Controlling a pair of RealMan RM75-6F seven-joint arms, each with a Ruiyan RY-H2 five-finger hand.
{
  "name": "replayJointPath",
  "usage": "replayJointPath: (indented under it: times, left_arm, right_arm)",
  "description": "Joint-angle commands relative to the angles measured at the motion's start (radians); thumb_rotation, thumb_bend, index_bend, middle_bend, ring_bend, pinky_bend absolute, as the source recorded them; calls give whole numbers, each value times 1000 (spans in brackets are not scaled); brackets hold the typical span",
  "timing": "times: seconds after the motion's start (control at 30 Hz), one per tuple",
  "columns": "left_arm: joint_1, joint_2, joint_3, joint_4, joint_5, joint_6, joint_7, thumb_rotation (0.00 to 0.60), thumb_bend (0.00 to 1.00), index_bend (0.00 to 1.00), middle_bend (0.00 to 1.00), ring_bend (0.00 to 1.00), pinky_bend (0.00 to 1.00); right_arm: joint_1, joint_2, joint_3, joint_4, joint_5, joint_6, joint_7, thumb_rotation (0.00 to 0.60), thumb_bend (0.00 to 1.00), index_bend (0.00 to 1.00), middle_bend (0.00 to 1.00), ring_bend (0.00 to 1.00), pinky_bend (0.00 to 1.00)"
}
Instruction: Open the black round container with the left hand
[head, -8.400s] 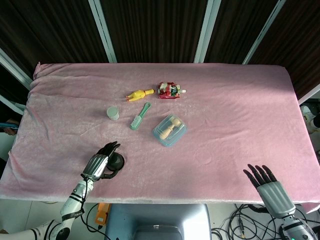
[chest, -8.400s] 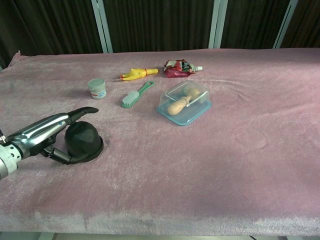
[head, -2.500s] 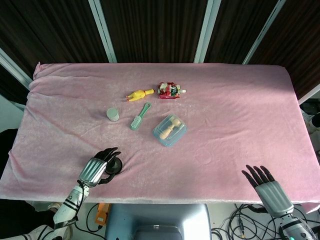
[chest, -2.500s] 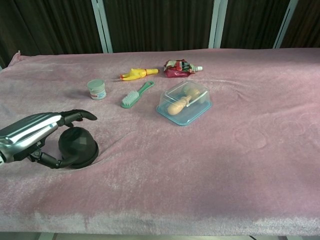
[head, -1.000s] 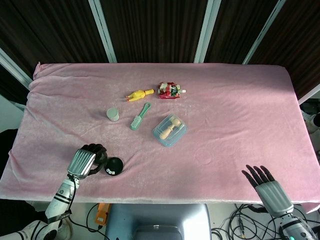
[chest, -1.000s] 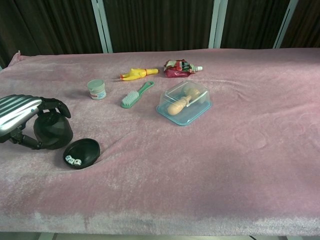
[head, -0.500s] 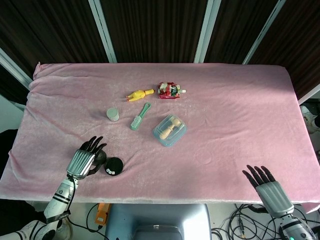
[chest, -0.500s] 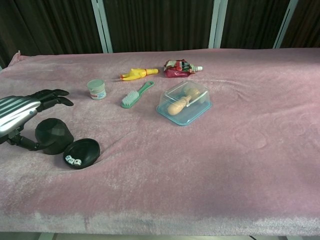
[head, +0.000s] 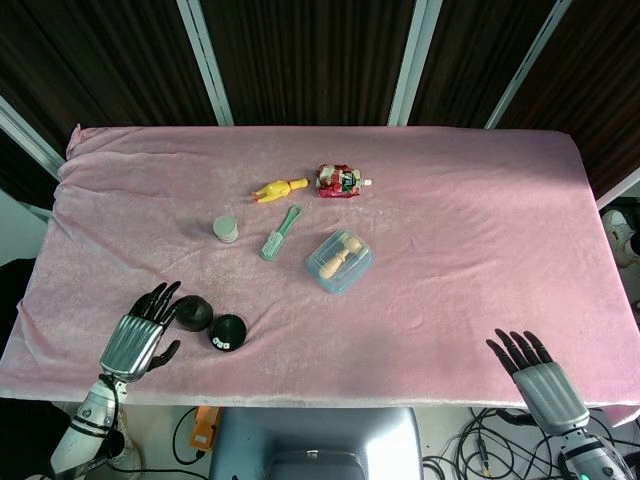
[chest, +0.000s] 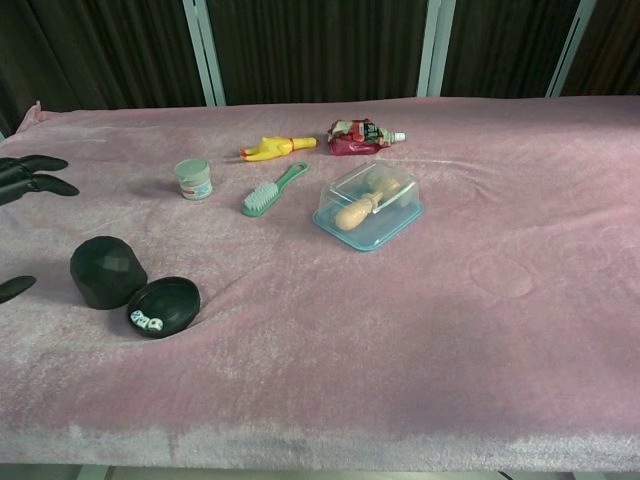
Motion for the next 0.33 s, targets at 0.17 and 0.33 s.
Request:
replayJointPath:
  times: [0.17, 0.33]
  left_arm:
    - [142, 111, 91, -53, 75, 154, 42, 600, 315, 169, 23, 30, 164]
    - [169, 128, 93, -39, 80, 171, -23, 600, 313, 166, 34, 31, 162]
  right_arm:
    - [-4, -10, 11, -1, 14, 7, -11, 600, 0, 0, 0, 0, 92]
    - [-12, -17, 14, 3, 15, 23, -10, 600, 0, 0, 0, 0, 92]
